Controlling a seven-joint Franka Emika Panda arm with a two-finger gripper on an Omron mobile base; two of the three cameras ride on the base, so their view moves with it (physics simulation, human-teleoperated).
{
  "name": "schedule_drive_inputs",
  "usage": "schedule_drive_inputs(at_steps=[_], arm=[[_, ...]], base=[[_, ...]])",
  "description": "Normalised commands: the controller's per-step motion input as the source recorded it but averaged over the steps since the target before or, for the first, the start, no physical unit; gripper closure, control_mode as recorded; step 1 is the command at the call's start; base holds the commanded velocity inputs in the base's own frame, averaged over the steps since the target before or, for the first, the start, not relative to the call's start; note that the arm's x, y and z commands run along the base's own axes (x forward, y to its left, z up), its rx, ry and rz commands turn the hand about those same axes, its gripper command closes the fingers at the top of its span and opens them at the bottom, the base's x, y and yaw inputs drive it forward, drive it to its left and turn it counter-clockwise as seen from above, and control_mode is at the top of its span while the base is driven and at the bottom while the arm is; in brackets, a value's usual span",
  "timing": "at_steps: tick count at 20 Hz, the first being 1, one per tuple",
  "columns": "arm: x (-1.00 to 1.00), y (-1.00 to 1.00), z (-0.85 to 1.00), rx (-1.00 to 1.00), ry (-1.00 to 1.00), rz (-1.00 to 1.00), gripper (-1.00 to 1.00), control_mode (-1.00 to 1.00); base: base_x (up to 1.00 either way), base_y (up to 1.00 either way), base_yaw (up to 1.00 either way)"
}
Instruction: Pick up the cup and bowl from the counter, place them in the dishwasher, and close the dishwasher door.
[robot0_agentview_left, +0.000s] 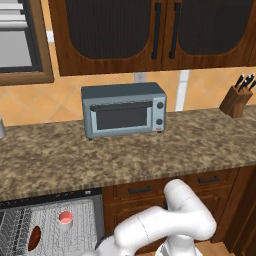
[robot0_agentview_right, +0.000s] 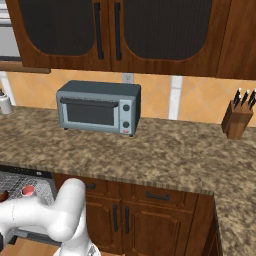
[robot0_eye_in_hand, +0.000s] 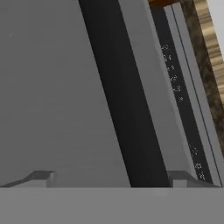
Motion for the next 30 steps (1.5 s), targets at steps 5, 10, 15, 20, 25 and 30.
schedule_drive_inputs(at_steps=[5,10,15,20,25,30], arm=[[1.0,-0.38,0.0,0.0,-0.28,-0.23,-1.0,-1.0],[1.0,-0.36,0.0,0.05,-0.34,-0.17,-1.0,-1.0],[1.0,-0.38,0.0,0.12,-0.35,-0.13,-1.0,-1.0],[1.0,-0.39,0.01,0.07,-0.19,-0.11,-1.0,-1.0],[1.0,-0.55,0.0,0.08,-0.05,-0.11,-1.0,-1.0],[1.0,-0.55,0.0,0.03,-0.07,-0.13,-1.0,-1.0]], base=[[0.0,0.0,0.0],[0.0,0.0,0.0],[0.0,0.0,0.0],[0.0,0.0,0.0],[0.0,0.0,0.0],[0.0,0.0,0.0]])
